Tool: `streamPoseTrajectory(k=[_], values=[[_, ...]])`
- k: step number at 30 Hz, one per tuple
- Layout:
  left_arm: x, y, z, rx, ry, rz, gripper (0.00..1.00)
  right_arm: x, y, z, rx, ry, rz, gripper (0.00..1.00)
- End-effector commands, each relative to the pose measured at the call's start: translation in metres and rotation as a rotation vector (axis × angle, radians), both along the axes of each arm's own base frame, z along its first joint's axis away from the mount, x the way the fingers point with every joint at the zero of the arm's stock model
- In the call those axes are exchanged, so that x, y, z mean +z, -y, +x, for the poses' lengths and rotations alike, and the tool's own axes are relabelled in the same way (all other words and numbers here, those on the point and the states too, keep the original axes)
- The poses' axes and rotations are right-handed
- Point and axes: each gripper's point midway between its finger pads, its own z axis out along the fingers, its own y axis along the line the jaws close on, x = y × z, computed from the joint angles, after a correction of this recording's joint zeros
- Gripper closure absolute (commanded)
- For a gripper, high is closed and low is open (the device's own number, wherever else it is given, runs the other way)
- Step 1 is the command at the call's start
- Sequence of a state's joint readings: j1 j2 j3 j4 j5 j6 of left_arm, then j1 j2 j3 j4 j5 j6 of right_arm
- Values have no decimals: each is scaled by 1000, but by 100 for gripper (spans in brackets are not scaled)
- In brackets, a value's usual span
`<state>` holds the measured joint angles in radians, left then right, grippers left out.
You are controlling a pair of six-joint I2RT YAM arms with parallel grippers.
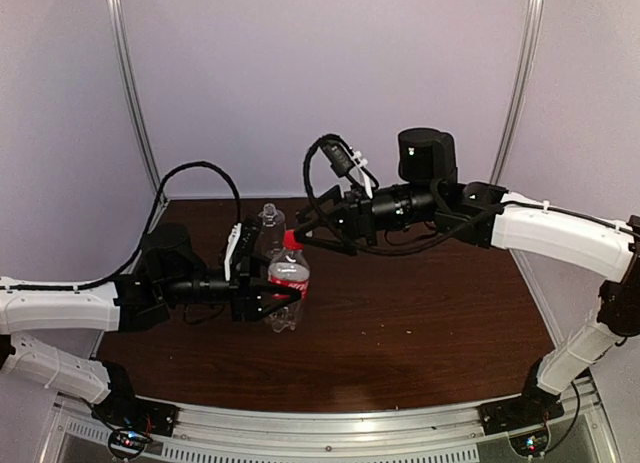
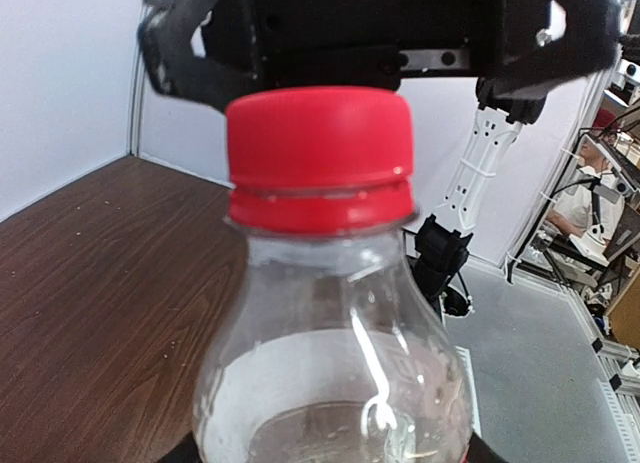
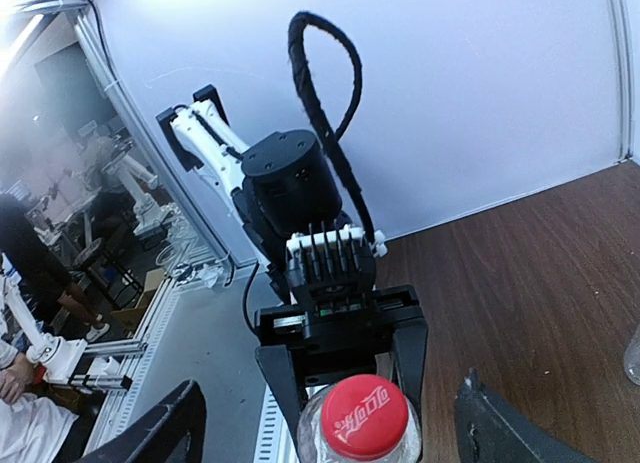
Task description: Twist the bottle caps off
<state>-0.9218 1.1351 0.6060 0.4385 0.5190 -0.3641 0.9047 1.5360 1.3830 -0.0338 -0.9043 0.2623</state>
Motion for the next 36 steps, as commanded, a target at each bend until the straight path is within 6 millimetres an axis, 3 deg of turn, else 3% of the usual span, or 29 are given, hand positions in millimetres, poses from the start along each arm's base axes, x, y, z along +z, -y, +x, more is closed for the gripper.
streamPoseTrajectory(k=[1,5,10,21,36], values=[[17,1,16,71,47,-23,72,25,9,26,-227,-19,15,13],[16,1,22,100,36,-14,72,19,14,47,-383,-56,-27,12],[14,0,30,140,27,0,72,12,12,57,-454,-98,-50,11],[11,-2,38,189,22,19,72,-7,-8,48,-422,-141,-99,16],[10,-4,39,204,23,28,72,-19,-24,38,-347,-163,-116,50]])
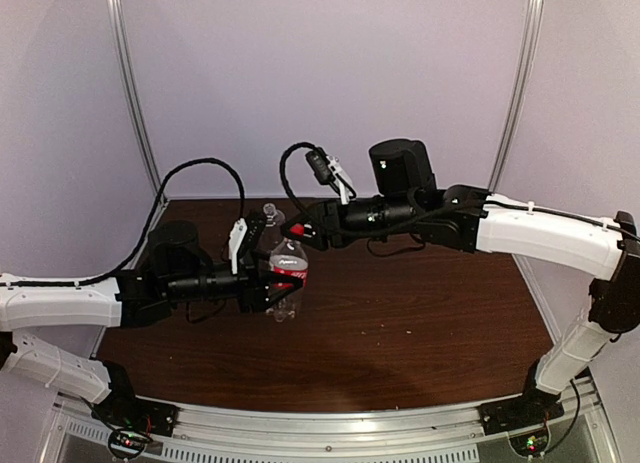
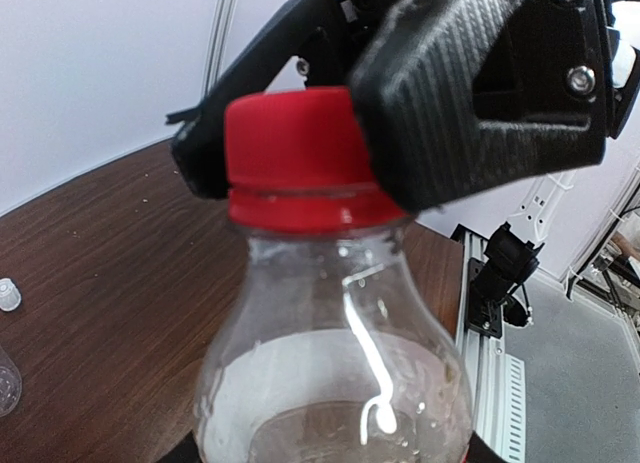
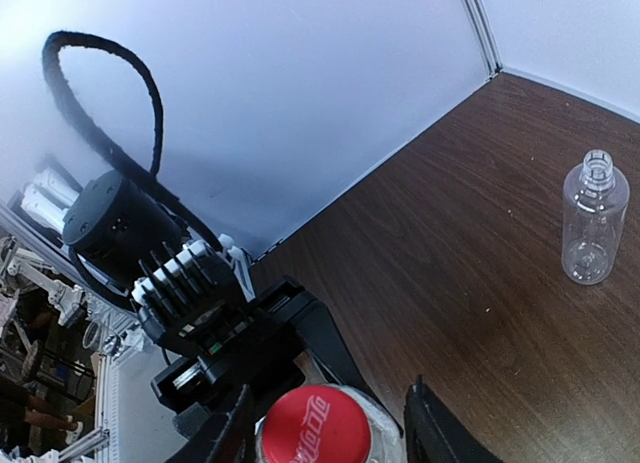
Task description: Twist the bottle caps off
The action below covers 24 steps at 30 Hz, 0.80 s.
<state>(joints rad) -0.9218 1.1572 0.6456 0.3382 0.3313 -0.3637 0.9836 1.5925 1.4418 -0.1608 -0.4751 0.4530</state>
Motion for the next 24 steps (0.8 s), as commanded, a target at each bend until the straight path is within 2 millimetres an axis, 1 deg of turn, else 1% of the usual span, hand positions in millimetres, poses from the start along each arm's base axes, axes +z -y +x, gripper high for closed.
streamPoseTrajectory(k=[1,6,8,13,15,19,24], values=[[24,0,5,17,59,-48,72,16,-6,-5,29,16,38,51],[22,-1,6,20,59,-44,72,17,-7,-7,40,17,46,62],[22,-1,6,21,59,-42,72,17,-7,-7,44,20,48,67],[21,-1,7,27,59,-41,72,18,-7,-8,51,29,51,92],[20,-2,7,30,58,-39,72,18,-6,-9,53,34,51,100],[20,-3,7,34,54,-38,72,16,-5,-9,52,49,47,100],[21,-1,4,16,50,-52,72,20,-3,-13,90,100,51,100]])
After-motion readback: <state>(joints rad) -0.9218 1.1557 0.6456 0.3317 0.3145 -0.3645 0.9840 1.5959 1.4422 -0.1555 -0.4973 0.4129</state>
